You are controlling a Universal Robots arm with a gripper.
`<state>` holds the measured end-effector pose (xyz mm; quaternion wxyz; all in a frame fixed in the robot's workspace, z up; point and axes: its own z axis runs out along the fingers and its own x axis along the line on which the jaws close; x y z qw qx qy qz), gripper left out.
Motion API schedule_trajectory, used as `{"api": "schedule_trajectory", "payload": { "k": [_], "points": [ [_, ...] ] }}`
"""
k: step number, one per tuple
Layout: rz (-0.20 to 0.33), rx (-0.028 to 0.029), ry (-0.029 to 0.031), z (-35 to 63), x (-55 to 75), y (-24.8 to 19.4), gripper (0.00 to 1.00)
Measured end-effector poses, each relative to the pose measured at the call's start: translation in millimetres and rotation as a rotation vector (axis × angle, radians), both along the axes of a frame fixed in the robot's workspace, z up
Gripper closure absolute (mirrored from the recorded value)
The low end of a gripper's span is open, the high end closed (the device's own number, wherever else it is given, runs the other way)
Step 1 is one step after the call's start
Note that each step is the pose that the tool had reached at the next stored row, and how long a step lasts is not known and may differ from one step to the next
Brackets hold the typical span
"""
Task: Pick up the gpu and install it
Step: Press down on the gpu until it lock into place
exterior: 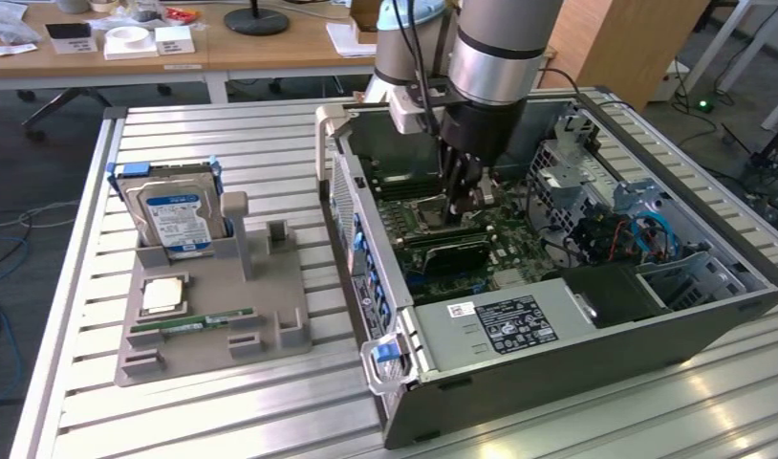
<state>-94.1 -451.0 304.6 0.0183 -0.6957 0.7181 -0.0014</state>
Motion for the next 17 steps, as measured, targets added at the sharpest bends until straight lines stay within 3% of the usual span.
{"api": "schedule_trajectory", "payload": {
  "k": [17],
  "points": [
    [0.000,-0.0003,0.0000,27.8,0.1,0.0,0.89]
  ]
}}
